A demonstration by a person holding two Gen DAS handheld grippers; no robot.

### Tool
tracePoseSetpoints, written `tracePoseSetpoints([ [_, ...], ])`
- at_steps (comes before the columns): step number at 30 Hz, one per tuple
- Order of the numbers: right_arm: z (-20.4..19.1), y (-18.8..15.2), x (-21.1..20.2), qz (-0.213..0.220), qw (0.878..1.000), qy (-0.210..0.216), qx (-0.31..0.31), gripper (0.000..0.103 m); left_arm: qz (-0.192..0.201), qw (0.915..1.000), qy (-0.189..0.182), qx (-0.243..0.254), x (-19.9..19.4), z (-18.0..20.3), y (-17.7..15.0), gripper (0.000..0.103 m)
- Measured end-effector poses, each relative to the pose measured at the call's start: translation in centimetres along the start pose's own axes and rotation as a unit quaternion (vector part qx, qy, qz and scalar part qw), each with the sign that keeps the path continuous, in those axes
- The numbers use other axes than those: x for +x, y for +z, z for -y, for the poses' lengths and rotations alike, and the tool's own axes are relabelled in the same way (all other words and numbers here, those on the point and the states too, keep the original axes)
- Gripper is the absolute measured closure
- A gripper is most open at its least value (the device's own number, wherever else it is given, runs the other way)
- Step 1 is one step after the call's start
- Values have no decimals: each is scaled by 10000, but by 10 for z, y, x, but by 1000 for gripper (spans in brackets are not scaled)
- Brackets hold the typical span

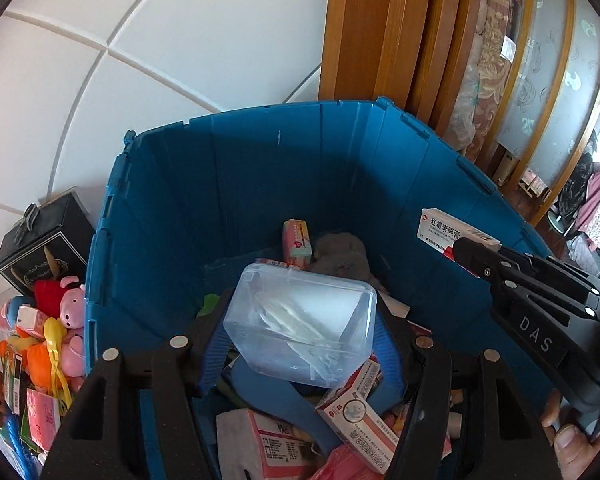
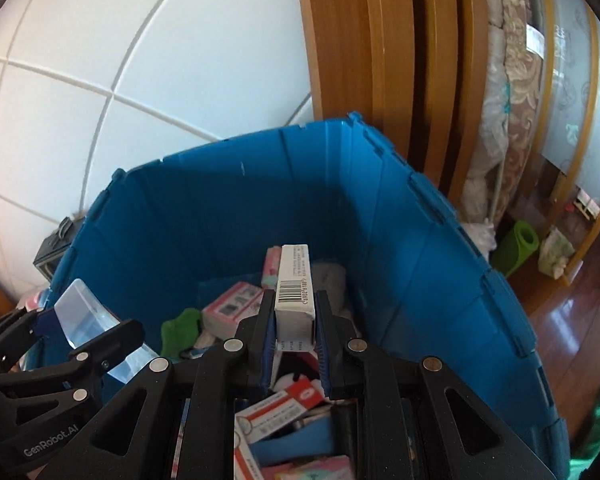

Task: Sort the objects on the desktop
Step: 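Carry both boxes over the blue crate and open both grippers to drop them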

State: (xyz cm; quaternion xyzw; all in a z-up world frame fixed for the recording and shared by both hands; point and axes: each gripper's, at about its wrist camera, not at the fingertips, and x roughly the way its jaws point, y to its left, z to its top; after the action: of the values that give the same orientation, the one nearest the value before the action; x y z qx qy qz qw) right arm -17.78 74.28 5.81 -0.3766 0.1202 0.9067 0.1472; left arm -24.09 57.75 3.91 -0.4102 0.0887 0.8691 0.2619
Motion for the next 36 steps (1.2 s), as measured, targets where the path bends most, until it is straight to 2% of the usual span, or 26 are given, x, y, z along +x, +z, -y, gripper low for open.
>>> tracePoseSetpoints([
  [3, -4, -3, 10, -125, 9992, -312, -197, 86, 16, 9999, 77, 83, 8, 2, -3, 41],
  [5, -1, -4, 18, -203, 9992, -286, -209, 85, -91, 9998, 130, 153, 14, 3, -4, 41],
  [11, -4, -10, 29, -445, 9979, -284, -365, 85, -289, 9994, 183, -80, 21, -5, -6, 41],
  [16, -5, -10, 30, -425, 9981, -278, -340, 84, -138, 9997, 194, -77, 18, -4, -6, 37],
  [18, -5, -10, 31, -448, 9980, -283, -351, 77, -143, 9997, 183, -70, 18, -5, -5, 37],
  [19, -6, -10, 31, -447, 9980, -283, -358, 69, -143, 9997, 169, -84, 18, -5, -3, 37],
  [20, -7, -9, 30, -436, 9980, -275, -361, 54, -115, 9997, 180, -103, 17, -6, -3, 37],
  [21, -7, -8, 28, -414, 9981, -275, -353, 45, -68, 9997, 201, -122, 15, -7, -2, 37],
  [22, -7, -7, 26, -376, 9983, -281, -337, 29, -19, 9996, 233, -176, 11, -9, -2, 37],
  [23, -7, -6, 22, -314, 9984, -330, -327, 24, 11, 9994, 250, -240, 7, -11, -1, 37],
  [26, -8, -3, 4, -109, 9991, -282, -283, 12, 35, 9992, 136, -381, -10, -20, 4, 37],
  [29, -13, -2, -19, 34, 9991, -276, -331, 0, 111, 9991, 262, -302, -33, -25, 4, 37],
  [36, -39, -17, -77, 317, 9974, -227, -607, 0, 200, 9991, 315, -212, -93, -39, -16, 37],
])
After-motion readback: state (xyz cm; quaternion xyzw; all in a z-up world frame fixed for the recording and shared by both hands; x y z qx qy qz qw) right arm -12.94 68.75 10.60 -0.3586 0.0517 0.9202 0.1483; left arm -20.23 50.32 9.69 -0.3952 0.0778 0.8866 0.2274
